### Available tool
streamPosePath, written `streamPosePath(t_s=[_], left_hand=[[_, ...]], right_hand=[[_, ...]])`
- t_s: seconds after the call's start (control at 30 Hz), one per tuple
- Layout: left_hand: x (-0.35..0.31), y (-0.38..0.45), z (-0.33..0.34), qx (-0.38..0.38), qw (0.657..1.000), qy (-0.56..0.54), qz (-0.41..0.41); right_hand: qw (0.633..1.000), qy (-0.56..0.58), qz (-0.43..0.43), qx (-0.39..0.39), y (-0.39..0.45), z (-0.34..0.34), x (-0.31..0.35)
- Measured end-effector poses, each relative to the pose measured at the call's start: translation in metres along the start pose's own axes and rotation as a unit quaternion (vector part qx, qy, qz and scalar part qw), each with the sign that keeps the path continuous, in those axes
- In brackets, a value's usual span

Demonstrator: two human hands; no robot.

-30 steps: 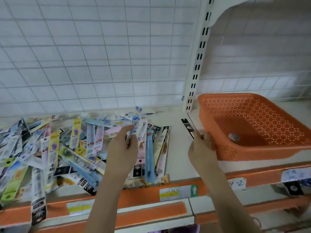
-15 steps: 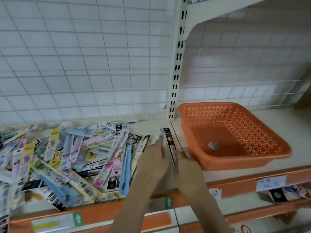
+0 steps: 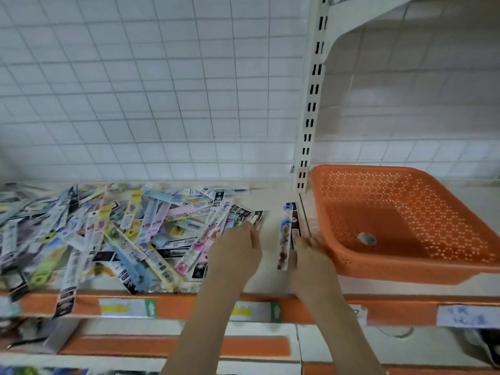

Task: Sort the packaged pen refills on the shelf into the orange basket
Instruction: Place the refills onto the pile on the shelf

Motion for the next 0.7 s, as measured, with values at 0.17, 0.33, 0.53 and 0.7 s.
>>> streamPosePath(t_s=[0.17,0.33,0.53,0.7], left_hand=[[0.057,-0.016,-0.043,-0.054,0.997,0.000,-0.048],[0.112,-0.028,-0.082,-0.111,0.989,-0.001,-0.101],[0.143,-0.016,-0.092,-0.101,0.990,-0.004,-0.095],[0.131,0.012,-0.069,-0.030,0.999,-0.006,-0.041]], right_hand=[[0.997,0.037,-0.040,-0.054,0.004,0.000,0.026],[0.996,0.037,-0.078,-0.030,0.010,0.009,0.056],[0.996,0.053,-0.061,-0.031,0.026,0.010,0.080],[0.997,0.066,-0.030,-0.036,0.032,0.014,0.088]])
Point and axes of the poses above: each hand's wrist, its own y-axis towards the middle knuckle, its own z-axis out of the palm, x = y × z, the point moved 8 cm from there along y, towards the middle knuckle, and after that the axes turned 7 degrees about -y, right-handed, at the moved point
